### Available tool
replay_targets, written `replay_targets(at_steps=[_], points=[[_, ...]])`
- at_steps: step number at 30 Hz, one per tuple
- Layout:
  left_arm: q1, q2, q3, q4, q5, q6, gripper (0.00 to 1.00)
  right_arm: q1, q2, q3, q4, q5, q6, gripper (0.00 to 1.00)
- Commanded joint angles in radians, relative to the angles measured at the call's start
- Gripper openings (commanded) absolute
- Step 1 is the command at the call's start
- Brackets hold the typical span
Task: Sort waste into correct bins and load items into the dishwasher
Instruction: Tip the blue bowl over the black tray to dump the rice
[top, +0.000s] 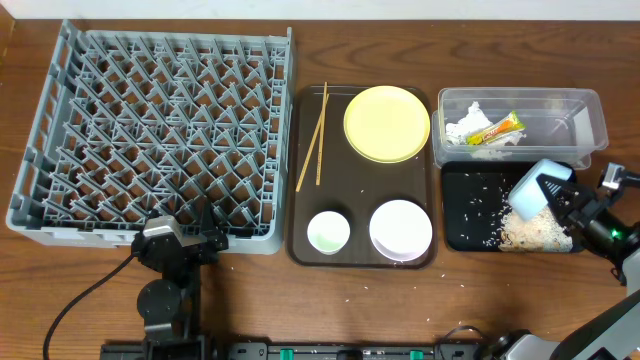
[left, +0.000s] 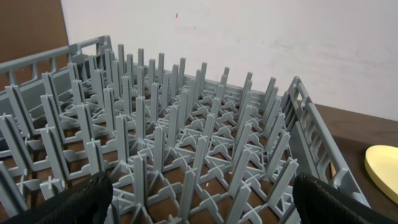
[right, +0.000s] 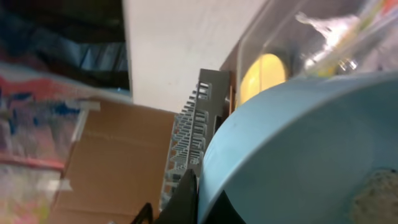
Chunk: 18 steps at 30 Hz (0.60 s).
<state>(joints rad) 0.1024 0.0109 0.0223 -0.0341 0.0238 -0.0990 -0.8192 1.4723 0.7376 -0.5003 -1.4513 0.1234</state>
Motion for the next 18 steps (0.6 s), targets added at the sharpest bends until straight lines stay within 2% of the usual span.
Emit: replay_targets(at_steps=[1, 4, 6, 10, 13, 16, 18], points=[[0.004, -0.006, -0.018, -0.037, -0.012, 0.016, 0.93, -0.018, -0.013, 0.001, 0.004, 0.057, 0.187, 0.01], [0.004, -0.006, -0.018, -0.037, -0.012, 0.016, 0.93, -0.018, -0.014, 0.001, 0.053, 0.036, 0.179, 0.01], [0.004, -0.006, -0.018, -0.037, -0.012, 0.016, 0.93, -0.017, -0.014, 0.001, 0.116, -0.057, 0.128, 0.01], [0.004, -0.006, -0.018, -0.037, -0.012, 0.016, 0.93, -0.017, -0.014, 0.001, 0.092, 0.060, 0.206, 0.01], [0.004, -0.006, -0.018, -0.037, -0.012, 0.016, 0.93, -0.010, -0.014, 0.001, 0.135, -0.055, 0.115, 0.01], [0.004, -0.006, -0.018, -0.037, -0.012, 0.016, 0.93, -0.007, -0.014, 0.001, 0.106, 0.063, 0.210, 0.01], [0.004, -0.006, -0.018, -0.037, -0.012, 0.016, 0.93, -0.004, -0.014, 0.001, 0.157, -0.052, 0.138, 0.01]])
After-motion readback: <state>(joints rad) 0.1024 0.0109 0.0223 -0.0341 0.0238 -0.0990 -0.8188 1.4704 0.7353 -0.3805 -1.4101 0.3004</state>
